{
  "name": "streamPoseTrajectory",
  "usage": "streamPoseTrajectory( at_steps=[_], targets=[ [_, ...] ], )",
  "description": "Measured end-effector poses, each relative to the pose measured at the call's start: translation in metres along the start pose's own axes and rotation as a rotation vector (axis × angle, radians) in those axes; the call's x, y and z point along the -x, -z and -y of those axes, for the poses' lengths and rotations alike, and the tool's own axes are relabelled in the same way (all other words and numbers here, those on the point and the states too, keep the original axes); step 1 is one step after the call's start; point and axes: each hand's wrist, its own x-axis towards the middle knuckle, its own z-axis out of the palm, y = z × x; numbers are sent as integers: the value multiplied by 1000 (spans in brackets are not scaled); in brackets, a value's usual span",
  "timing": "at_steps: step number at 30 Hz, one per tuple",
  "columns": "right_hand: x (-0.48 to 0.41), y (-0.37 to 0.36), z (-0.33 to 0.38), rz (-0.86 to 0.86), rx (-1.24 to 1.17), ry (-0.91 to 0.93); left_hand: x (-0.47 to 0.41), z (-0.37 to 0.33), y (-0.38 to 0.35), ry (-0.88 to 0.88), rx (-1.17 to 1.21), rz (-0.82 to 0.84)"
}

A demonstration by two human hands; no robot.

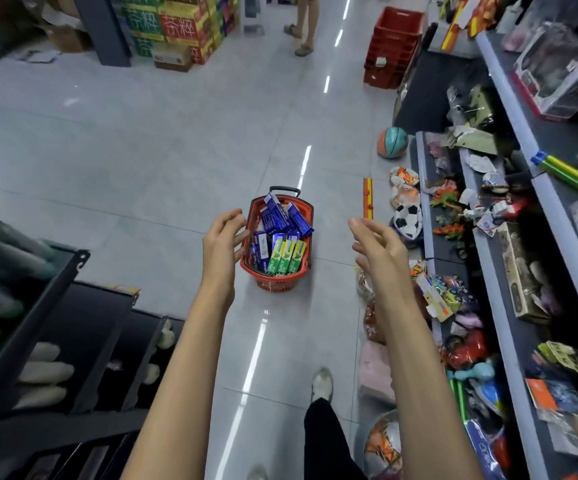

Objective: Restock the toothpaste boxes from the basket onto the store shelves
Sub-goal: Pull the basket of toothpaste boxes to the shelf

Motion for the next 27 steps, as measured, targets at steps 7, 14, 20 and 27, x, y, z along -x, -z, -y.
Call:
streamPoseTrajectory(
  at_steps=[7, 14, 20, 27],
  targets=[
    [-150, -24, 23, 140, 67, -6, -105, 0, -56, 64, -2, -127],
    [-272, -68, 36, 290, 145, -16, -190, 2, -84, 111, 31, -252],
    [-370, -128, 41, 378, 221, -17, -280, 9, -85, 133, 70, -349],
    [-463, -199, 51, 474, 298, -25, -375, -11, -83, 128, 86, -436]
  ],
)
